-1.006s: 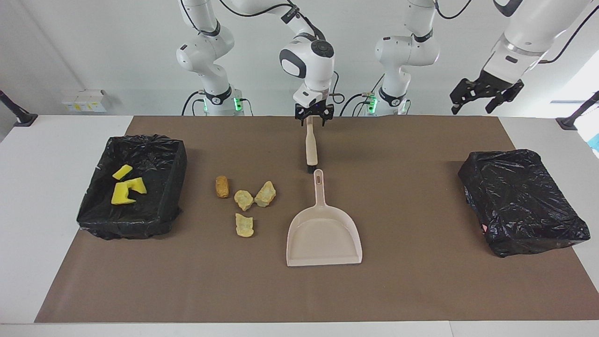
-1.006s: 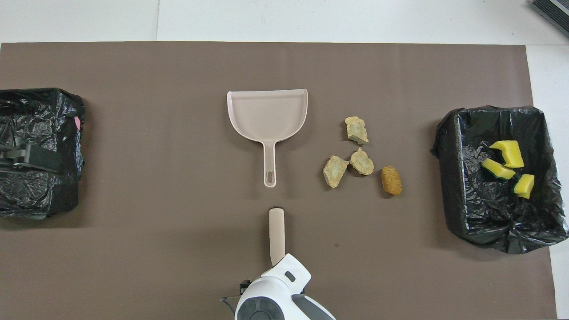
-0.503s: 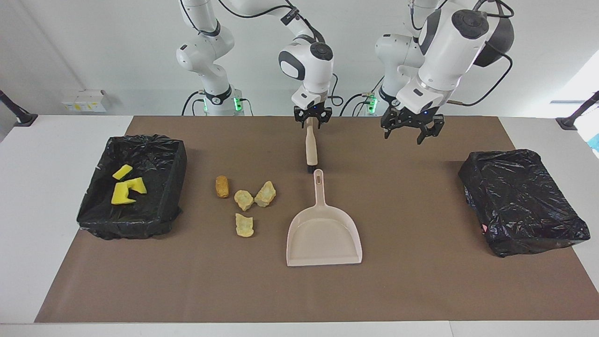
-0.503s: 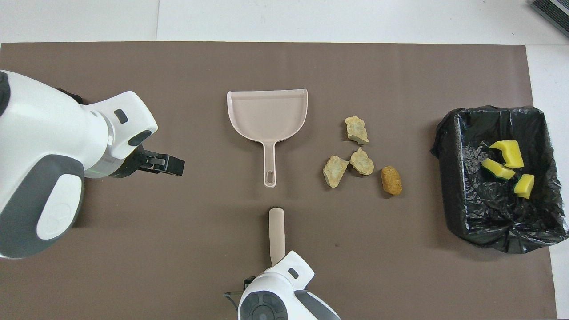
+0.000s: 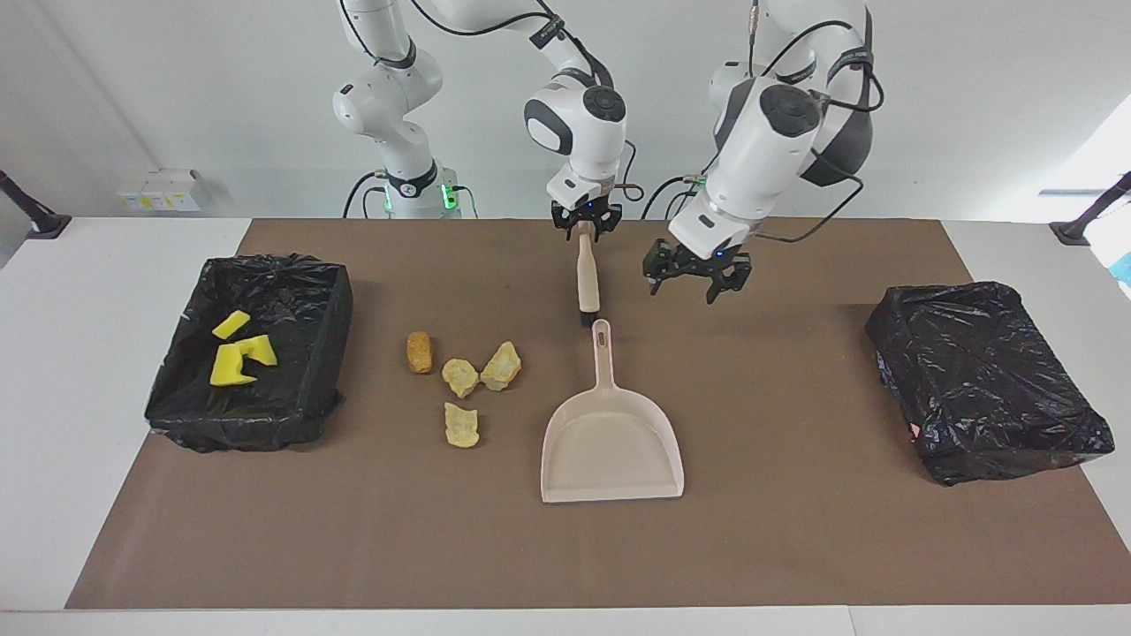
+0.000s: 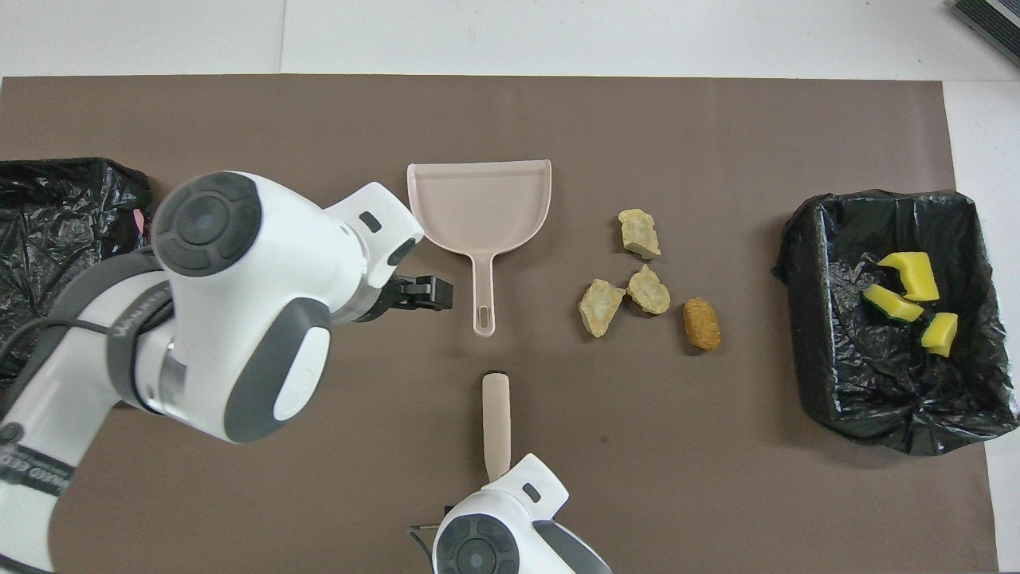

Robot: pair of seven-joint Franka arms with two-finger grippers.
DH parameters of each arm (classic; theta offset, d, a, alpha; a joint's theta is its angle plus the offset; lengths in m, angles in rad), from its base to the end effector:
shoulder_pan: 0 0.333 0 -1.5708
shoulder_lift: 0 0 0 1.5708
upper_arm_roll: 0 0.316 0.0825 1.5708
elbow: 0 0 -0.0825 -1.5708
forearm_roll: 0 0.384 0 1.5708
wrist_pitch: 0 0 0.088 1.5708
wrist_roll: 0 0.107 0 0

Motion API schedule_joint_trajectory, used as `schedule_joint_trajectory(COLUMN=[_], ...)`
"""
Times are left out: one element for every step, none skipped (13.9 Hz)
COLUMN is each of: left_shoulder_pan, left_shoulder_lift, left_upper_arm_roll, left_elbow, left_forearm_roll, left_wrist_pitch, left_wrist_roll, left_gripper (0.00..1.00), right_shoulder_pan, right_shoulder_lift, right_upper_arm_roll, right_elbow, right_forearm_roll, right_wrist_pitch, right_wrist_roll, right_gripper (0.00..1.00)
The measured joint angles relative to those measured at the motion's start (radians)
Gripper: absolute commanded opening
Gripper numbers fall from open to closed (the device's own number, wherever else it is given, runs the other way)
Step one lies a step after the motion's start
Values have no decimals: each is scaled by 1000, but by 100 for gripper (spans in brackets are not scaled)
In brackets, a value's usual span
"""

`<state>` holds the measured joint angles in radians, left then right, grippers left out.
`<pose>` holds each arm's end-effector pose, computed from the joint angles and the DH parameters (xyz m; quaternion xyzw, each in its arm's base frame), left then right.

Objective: Sweep and dump trash in bin
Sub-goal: 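Grasp the dustpan with the left gripper while the right gripper lifts the brush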

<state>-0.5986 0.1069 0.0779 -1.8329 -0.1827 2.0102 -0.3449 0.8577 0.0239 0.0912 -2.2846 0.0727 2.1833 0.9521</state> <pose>0.5138 -0.3088 0.4773 0.9948 -0.0520 -0.0014 0.0872 0.2913 0.4110 0.3327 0.9973 -0.0243 -0.0603 0.0337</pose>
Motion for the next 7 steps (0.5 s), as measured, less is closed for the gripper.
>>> schedule_joint_trajectory(left_shoulder_pan=[-25,-41,-52,-62,-77,-95,-106], left_shoulder_lift=[26,51,71,87,99,107,113], left_upper_arm_roll=[-1,-1,-1,-1,-1,-1,0], left_elbow=[0,0,-1,0,-1,0,0], left_forearm_roll=[0,0,0,0,0,0,0], left_wrist_pitch=[33,67,103,140,171,191,196], left_wrist_roll=[-24,-34,-35,-34,-33,-34,-34], left_gripper=[100,100,100,100,100,100,100], right_shoulder_pan=[0,0,0,0,-2,-8,-19], right_shoulder_lift=[0,0,-1,-1,-3,-6,-16], right_upper_arm_roll=[0,0,0,0,-1,-1,-1], right_elbow=[0,0,2,4,7,11,15], right_forearm_roll=[1,1,2,2,2,2,2], right_wrist_pitch=[-3,-7,-17,-26,-35,-54,-84], right_wrist_roll=[0,0,0,0,0,0,0], right_gripper=[0,0,0,0,0,0,0])
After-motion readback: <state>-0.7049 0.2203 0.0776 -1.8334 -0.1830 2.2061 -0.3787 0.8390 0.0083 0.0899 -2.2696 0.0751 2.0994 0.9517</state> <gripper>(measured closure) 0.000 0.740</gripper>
